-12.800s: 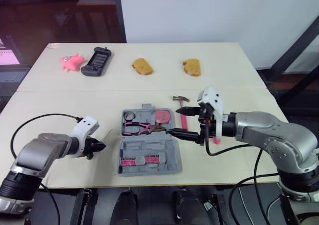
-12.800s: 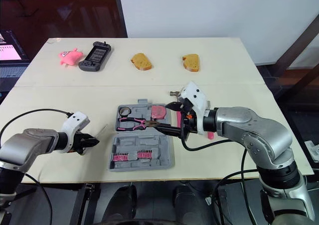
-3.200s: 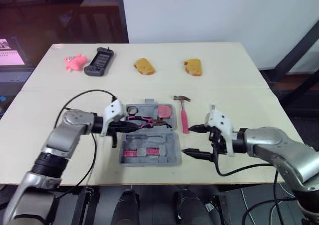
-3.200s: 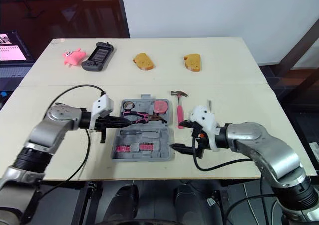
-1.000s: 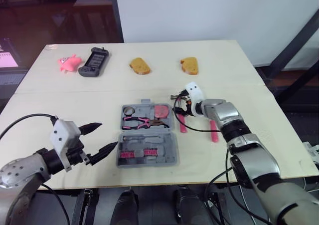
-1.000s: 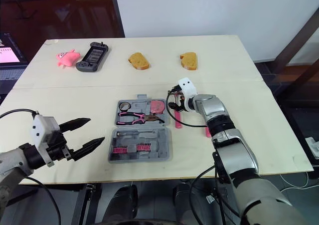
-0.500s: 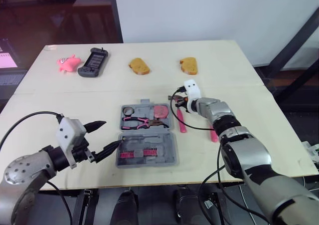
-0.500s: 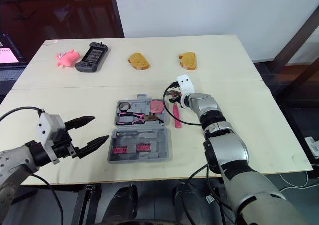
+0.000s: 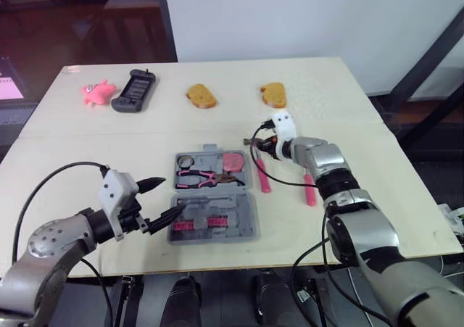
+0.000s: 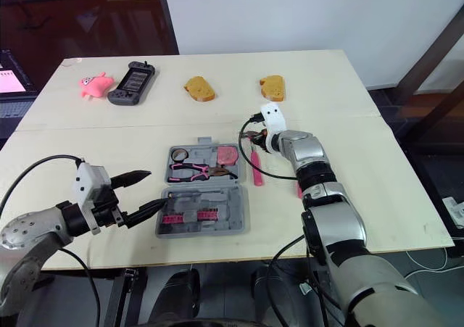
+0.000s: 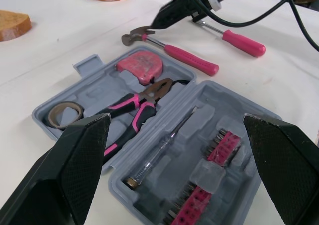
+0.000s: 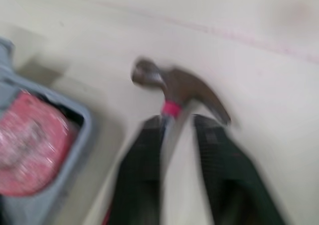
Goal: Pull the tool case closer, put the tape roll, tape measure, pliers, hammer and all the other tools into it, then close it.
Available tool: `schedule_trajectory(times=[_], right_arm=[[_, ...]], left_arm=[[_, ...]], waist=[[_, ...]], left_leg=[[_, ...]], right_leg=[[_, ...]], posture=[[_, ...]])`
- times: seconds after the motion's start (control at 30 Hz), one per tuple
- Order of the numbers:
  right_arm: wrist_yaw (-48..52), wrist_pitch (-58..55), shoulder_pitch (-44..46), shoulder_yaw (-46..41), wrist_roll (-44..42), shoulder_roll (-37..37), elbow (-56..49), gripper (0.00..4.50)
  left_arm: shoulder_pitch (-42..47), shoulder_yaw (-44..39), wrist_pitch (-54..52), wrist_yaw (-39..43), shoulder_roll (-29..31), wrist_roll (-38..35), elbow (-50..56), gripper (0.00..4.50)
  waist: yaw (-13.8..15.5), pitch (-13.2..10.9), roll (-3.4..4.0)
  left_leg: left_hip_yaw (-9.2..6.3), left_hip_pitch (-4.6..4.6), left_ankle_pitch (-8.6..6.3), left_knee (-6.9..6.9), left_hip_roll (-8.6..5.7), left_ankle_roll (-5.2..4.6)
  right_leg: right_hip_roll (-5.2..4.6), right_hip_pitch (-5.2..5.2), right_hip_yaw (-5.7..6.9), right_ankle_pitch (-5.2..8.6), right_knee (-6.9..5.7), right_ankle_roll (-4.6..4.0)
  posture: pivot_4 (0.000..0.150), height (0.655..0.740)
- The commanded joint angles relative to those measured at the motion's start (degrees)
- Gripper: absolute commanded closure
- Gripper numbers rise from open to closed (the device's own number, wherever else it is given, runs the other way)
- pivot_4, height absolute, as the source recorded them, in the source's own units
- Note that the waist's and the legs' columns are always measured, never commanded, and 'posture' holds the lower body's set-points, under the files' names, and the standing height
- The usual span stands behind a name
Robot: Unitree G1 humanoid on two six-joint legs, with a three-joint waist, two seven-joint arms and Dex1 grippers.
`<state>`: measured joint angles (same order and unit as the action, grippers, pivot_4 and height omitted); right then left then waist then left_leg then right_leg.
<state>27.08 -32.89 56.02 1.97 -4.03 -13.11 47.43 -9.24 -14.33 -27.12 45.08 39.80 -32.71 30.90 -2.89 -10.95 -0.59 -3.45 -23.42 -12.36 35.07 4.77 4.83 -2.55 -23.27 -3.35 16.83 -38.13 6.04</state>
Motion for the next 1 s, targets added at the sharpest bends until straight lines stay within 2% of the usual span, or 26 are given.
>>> schedule_trajectory(times=[0.03,0.5,0.6,0.67,0.73,0.87,1.0], right_arm=[[-1.55,1.4,1.67,0.67,1.37,1.06,1.07,2.17],[-4.65,11.4,4.25,0.21,3.98,4.34,16.58,2.17],[-5.17,12.06,3.9,0.09,4.36,4.52,18.66,2.97],[-5.47,12.28,3.79,0.07,4.79,4.26,19.25,3.87],[-5.45,11.97,3.63,0.01,5.04,3.38,18.72,4.45],[-4.82,10.54,3.27,-0.19,4.85,1.94,16.66,4.45],[-3.43,2.82,0.25,-1.75,2.47,-0.07,5.1,4.45]], left_arm=[[-0.22,-1.44,1.16,0.22,0.35,-0.01,0.46,0.0],[-1.59,-2.97,1.82,-0.08,1.38,1.08,1.08,0.0],[-1.02,-2.41,1.82,-0.16,1.35,1.34,0.8,0.0],[-0.74,-2.2,1.79,-0.21,1.28,1.44,0.65,0.0],[-0.4,-1.87,1.81,-0.15,1.2,1.55,0.33,0.0],[0.23,-1.2,1.69,-0.08,1.05,1.53,-0.04,0.0],[0.86,-0.25,1.54,0.3,0.8,1.28,-0.4,0.0]], waist=[[-0.02,0.0,0.0],[-0.85,0.0,0.0],[-1.08,0.0,0.0],[-1.03,0.01,-0.01],[-1.01,0.01,-0.02],[-0.83,0.01,-0.02],[-0.25,0.0,0.0]], left_leg=[[0.0,0.0,0.0,0.0,0.0,0.0],[0.0,-0.01,0.0,-0.02,0.0,0.0],[0.0,-0.01,0.0,-0.02,0.0,0.0],[-0.01,0.0,0.0,-0.02,0.0,0.0],[-0.01,0.0,0.0,0.01,-0.01,0.0],[-0.01,0.0,0.0,0.0,-0.02,0.0],[-0.01,-0.02,0.0,0.0,-0.02,0.0]], right_leg=[[0.0,0.0,0.0,0.0,0.0,0.0],[-0.01,-0.01,0.0,0.0,0.0,0.0],[-0.01,0.0,0.0,0.0,0.0,0.0],[-0.01,0.01,0.0,0.0,0.0,0.0],[-0.03,0.05,0.0,0.0,0.01,0.0],[-0.04,0.05,0.01,0.0,0.02,0.0],[-0.05,0.05,0.01,0.0,0.03,0.0]], posture=[[0.15,0.74],[0.15,0.74],[0.15,0.74],[0.15,0.74],[0.15,0.74],[0.15,0.74],[0.15,0.74]])
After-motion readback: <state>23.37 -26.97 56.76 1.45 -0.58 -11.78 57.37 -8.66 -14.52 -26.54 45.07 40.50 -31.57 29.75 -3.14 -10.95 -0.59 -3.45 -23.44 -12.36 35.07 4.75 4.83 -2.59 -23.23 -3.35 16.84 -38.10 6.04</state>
